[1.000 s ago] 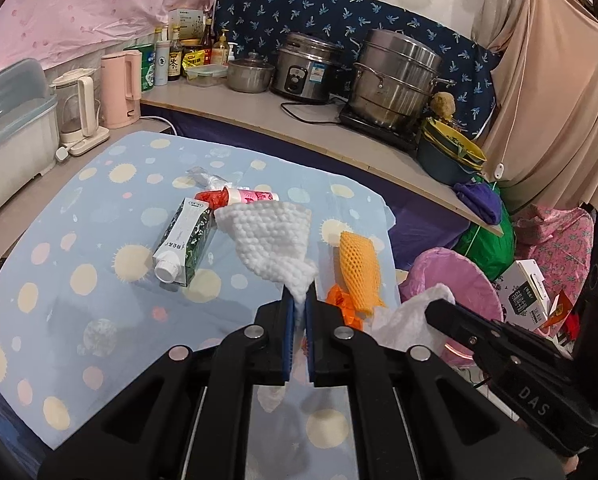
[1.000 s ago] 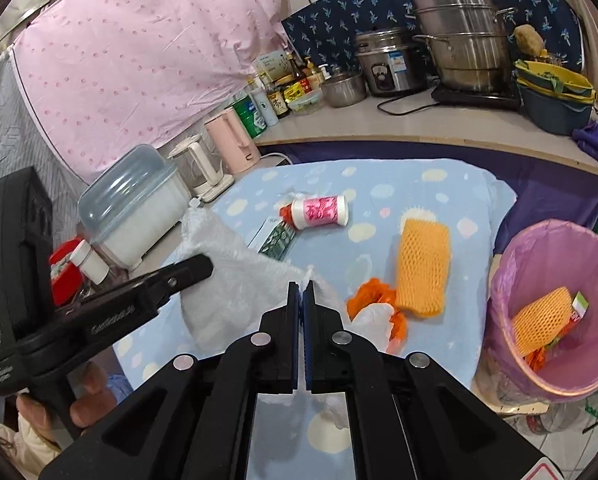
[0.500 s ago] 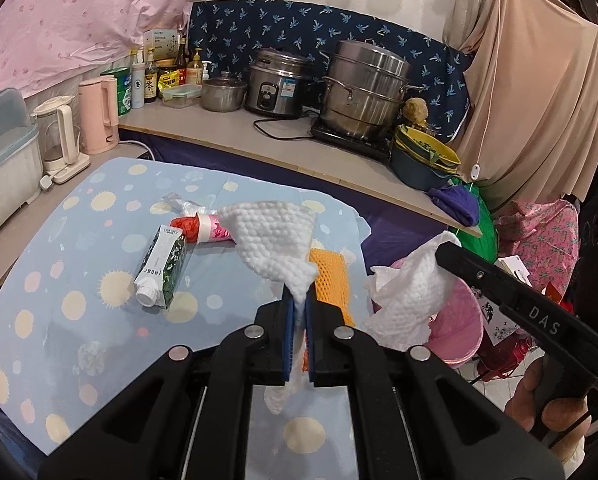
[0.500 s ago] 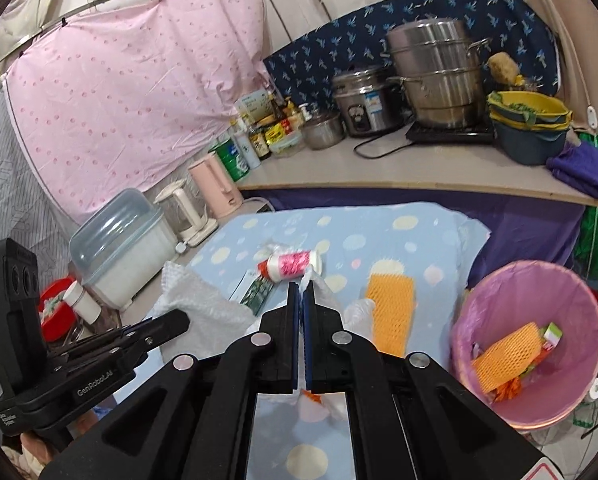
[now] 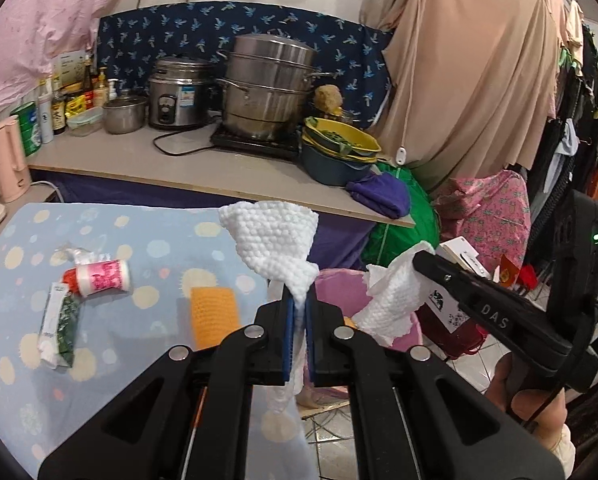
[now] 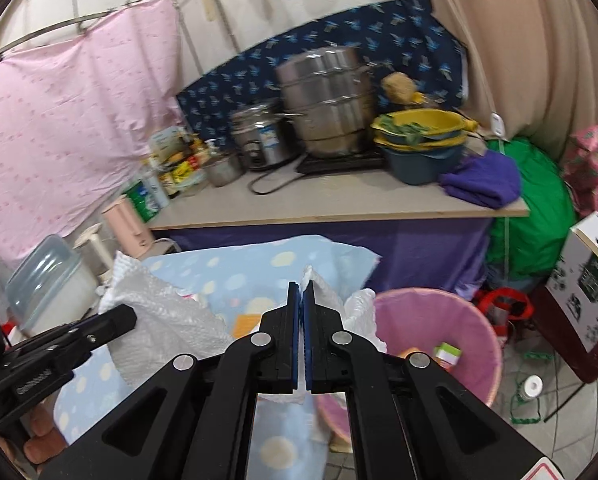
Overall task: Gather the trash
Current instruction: 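Carry both tissues over the pink bin and open both tools to drop them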
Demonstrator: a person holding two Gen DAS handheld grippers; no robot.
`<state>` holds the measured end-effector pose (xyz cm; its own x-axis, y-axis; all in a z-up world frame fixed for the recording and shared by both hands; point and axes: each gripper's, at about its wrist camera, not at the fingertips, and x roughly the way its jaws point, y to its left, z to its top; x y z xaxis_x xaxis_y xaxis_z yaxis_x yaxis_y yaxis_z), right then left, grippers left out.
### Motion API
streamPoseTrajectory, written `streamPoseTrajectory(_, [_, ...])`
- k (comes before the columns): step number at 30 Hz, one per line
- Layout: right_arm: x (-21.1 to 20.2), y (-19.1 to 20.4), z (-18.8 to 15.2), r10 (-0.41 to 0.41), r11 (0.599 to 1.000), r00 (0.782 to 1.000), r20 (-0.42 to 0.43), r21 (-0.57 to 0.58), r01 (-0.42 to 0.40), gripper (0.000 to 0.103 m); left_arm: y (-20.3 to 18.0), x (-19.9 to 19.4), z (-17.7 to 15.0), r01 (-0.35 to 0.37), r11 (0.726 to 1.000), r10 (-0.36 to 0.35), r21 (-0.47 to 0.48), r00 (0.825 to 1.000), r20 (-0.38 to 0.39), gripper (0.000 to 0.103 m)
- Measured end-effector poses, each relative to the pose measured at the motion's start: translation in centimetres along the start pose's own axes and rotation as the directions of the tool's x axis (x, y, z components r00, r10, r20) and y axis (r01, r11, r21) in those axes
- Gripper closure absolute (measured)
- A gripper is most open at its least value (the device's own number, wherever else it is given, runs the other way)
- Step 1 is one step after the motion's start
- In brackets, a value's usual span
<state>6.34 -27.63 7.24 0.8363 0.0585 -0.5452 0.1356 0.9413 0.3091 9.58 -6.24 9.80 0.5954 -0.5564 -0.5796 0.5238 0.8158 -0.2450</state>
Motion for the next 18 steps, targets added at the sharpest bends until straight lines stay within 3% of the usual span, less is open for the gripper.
streamPoseTrajectory(9, [3.3,-7.7,-1.8,-0.119,0.985,0.989,-0.087,0.112,0.128,0.1,-4.6,8.6,-0.2,0.064,0.997,-0.058,0.049,0.992,-0.108,0.098])
streamPoseTrajectory(18, [4.6,-10.0,-3.8,-0.153,0.973,0.98,-0.131,0.151,0.172,0.1,-6.4,14.0,-1.9,0.11,0.993,-0.096,0.052,0.973,-0.211,0.098])
